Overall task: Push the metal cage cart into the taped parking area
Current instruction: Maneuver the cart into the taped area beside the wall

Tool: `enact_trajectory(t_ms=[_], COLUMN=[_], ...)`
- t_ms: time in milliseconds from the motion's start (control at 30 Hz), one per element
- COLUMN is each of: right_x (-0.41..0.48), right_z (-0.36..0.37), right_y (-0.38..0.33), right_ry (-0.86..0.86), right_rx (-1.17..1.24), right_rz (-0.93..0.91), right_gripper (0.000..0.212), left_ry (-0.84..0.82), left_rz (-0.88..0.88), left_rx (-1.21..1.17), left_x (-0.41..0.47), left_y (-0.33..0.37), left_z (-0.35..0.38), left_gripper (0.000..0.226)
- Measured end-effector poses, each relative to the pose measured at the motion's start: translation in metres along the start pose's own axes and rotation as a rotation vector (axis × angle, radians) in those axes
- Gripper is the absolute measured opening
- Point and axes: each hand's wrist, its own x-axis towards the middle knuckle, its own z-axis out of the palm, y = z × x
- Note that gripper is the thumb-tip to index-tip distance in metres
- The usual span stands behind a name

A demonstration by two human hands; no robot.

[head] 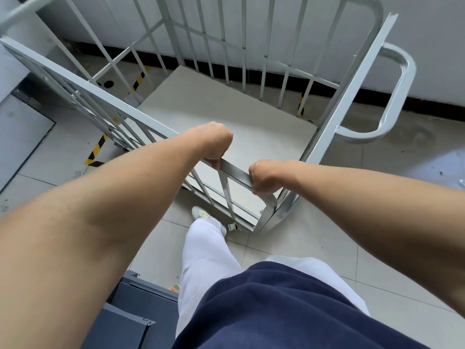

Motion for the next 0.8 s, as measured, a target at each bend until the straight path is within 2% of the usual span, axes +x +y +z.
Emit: enact_trajectory(t_ms=[200, 633, 800], right_x=[0.003, 0.012, 0.017], right_z=[0.0, -0.007, -0.015], right_y=[0.001, 0.003, 0.005], right_ry=[-0.021, -0.135, -0.268], right_rx=[0.006, -0.013, 0.014], right_rz=[0.003, -0.005, -0.017], right_gripper=[0.024, 0.03, 0.027], left_ry=[-0.006, -0.002, -0.014], left_rz=[-0.027, 0.027, 0.067], left_rx=[-0.014, -0.007, -0.002], left_x=[0.002, 0.004, 0.005], left_y=[-0.001, -0.005, -0.005], left_z=[0.001, -0.002, -0.005], left_gripper=[0.025, 0.026, 0.029])
